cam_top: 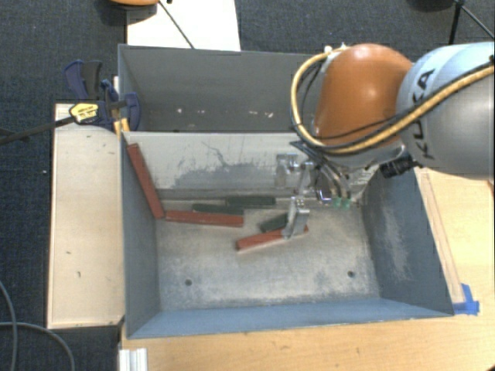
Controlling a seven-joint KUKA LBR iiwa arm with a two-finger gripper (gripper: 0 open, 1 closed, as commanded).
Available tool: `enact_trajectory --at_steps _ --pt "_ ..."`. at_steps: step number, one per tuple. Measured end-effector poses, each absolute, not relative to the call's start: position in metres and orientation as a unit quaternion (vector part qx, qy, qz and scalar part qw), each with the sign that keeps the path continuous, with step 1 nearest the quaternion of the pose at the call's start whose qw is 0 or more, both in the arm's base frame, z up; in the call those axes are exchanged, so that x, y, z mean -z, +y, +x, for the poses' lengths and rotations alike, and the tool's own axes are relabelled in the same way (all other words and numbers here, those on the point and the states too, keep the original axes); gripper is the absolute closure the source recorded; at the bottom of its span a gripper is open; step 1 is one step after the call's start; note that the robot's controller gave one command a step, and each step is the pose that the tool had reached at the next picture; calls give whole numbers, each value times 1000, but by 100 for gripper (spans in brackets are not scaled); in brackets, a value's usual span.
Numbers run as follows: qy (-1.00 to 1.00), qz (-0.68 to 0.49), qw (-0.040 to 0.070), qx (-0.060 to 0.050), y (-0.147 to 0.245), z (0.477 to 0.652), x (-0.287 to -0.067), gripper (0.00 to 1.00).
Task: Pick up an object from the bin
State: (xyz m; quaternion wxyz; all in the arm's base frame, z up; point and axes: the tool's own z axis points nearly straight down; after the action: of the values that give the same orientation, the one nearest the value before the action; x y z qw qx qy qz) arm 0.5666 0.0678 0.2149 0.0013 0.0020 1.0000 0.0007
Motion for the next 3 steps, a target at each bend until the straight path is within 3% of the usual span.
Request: enact_trajectory --at_steps 1,2,3 --pt "1000 2 1 -1 68 567 -215 0" --pt "999 -38 4 0 64 567 -179 0" --pt "994 -109 4 0 68 578 -120 0"
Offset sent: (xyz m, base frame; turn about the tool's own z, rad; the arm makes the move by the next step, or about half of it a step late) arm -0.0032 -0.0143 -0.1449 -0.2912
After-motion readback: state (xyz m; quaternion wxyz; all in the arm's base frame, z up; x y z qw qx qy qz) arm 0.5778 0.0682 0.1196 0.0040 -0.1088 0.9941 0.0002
